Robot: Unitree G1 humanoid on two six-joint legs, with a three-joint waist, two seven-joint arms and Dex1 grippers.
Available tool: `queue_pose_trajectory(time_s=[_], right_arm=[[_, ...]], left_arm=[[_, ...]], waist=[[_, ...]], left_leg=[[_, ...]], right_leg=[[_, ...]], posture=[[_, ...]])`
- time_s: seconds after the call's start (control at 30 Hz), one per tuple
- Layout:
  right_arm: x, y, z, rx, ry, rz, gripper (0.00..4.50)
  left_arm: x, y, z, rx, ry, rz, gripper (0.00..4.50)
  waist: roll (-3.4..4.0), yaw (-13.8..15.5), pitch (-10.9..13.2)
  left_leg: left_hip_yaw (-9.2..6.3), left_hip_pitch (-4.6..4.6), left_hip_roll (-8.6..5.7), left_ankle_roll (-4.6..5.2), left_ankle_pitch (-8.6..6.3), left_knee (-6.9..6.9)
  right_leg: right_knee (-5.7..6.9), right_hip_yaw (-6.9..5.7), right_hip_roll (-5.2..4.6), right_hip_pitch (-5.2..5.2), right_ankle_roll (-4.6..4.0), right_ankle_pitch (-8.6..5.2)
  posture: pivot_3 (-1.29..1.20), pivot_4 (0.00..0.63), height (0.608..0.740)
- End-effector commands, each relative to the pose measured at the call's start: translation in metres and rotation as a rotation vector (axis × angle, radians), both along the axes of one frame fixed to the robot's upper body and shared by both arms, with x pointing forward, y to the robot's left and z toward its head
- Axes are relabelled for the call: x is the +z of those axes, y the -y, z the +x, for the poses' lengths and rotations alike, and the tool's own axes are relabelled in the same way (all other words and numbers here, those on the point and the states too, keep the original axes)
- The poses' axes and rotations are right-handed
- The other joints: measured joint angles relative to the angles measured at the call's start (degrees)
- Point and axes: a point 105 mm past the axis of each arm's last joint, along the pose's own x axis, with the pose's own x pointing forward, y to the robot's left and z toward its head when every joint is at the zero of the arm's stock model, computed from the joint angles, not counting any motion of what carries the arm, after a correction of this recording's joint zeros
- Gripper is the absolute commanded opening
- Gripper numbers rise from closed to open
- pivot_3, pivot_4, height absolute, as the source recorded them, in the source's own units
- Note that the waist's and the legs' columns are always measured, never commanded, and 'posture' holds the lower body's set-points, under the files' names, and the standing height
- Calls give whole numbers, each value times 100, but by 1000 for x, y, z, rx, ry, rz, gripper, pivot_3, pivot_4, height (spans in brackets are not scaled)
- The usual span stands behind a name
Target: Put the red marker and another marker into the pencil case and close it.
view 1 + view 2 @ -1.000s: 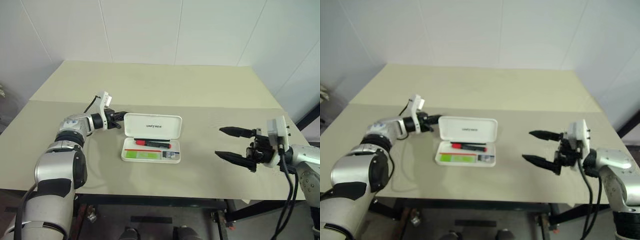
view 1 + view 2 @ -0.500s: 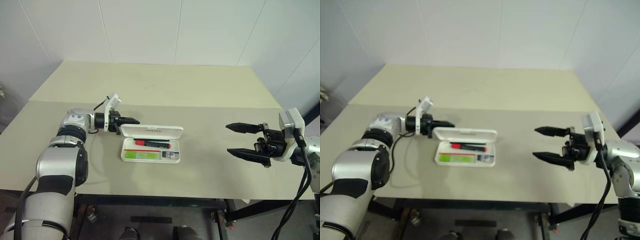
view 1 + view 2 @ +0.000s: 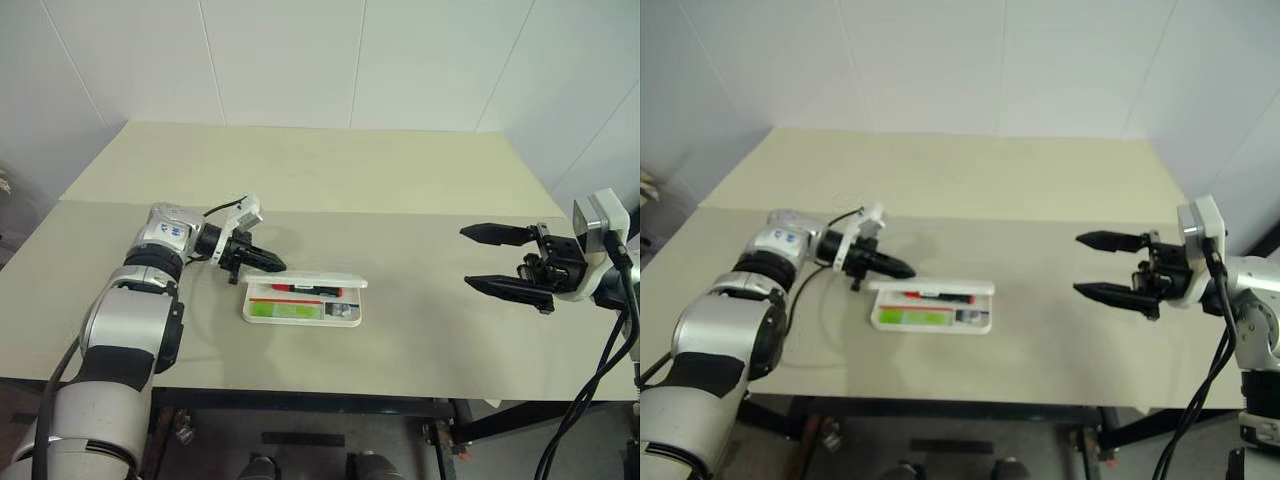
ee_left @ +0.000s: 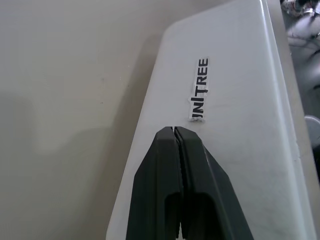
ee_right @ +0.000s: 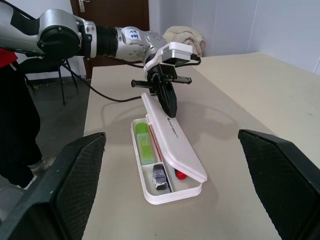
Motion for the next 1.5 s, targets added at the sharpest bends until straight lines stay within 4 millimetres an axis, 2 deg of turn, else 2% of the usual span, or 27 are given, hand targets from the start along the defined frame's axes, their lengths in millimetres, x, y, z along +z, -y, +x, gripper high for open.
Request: queue_pose_trajectory(time_s=[0.03, 0.23, 0.33, 0.4, 0.47, 0.6, 0.77, 0.87, 0.97, 1.1, 1.27, 1.47, 1.5], right_arm=[[3, -3, -5, 24, 37, -22, 4500], [2, -2, -5, 12, 43, -30, 4500], [0, -2, -5, 4, 44, -33, 4500], [0, -2, -4, 1, 45, -35, 4500], [-1, -2, -4, -2, 45, -38, 4500], [-1, -1, -4, -10, 45, -46, 4500], [-1, 1, -3, -22, 49, -50, 4500], [-2, 2, -2, -27, 49, -54, 4500], [-1, 3, 0, -34, 51, -59, 4500], [0, 5, 4, -38, 54, -63, 4500], [-2, 5, 5, -38, 53, -68, 4500], [-6, 10, -1, -51, 36, -68, 4500], [-7, 11, -2, -57, 34, -70, 4500]], left_arm=[[-14, 2, -15, -158, -38, 114, 46], [-35, 1, -19, -218, -47, 272, 46], [-47, -2, -15, -241, 24, 378, 46], [-47, 2, -13, -242, 60, 364, 46], [-42, 9, -12, -235, 72, 300, 46], [-18, 24, -9, -223, 141, 97, 46], [12, 29, 0, -146, 321, -177, 46], [29, 26, -1, -122, 417, -346, 46], [31, 17, -11, -165, 439, -422, 46], [31, 6, -21, -204, 457, -480, 920], [38, -12, -29, -188, 448, -545, 2565], [28, -28, -39, -192, 412, -476, 4471], [28, -30, -40, -193, 402, -477, 4471]], waist=[[0, -4, 0], [2, -7, -1], [6, -9, -4], [11, -9, -6], [14, -9, -8], [13, -13, -7], [9, -47, -5], [9, -42, -5], [9, -30, -5], [9, -25, -5], [9, -31, -5], [10, -26, -5], [10, -28, -5]], left_leg=[[0, 0, 0, 0, 0, 1], [1, 7, 0, 0, 0, 8], [2, 16, 0, 0, 0, 12], [5, 25, -1, 0, 0, 13], [15, 43, -1, 1, 0, 10], [21, 64, -1, 1, 0, 8], [21, 40, 2, 1, 0, 3], [17, 10, 5, 1, 0, 6], [18, 7, 4, 1, 0, 6], [19, 8, 2, 1, 0, 18], [17, 7, 4, 2, 0, 26], [17, 8, 4, 2, 0, 25], [17, 8, 4, 2, 0, 25]], right_leg=[[1, 1, 0, 0, 0, 0], [9, 3, 1, 5, 0, 0], [10, 5, 2, 16, 0, 0], [10, 9, 1, 24, 0, 0], [10, 19, 1, 35, 0, 0], [9, 26, 2, 55, 0, -1], [15, 27, 4, 23, 1, 0], [22, 22, 3, -7, 1, 0], [21, 21, 1, -9, 1, 0], [24, 21, 0, -7, 3, 1], [30, 21, 1, -6, 4, 2], [27, 21, 0, -3, 4, 2], [27, 21, 0, -3, 4, 2]], posture=[[0, 150, 740], [0, 150, 740], [0, 150, 740], [0, 150, 740], [0, 150, 740], [0, 150, 740], [0, 150, 740], [0, 150, 740], [0, 150, 740], [0, 150, 740], [0, 150, 740], [0, 150, 740], [0, 150, 740]])
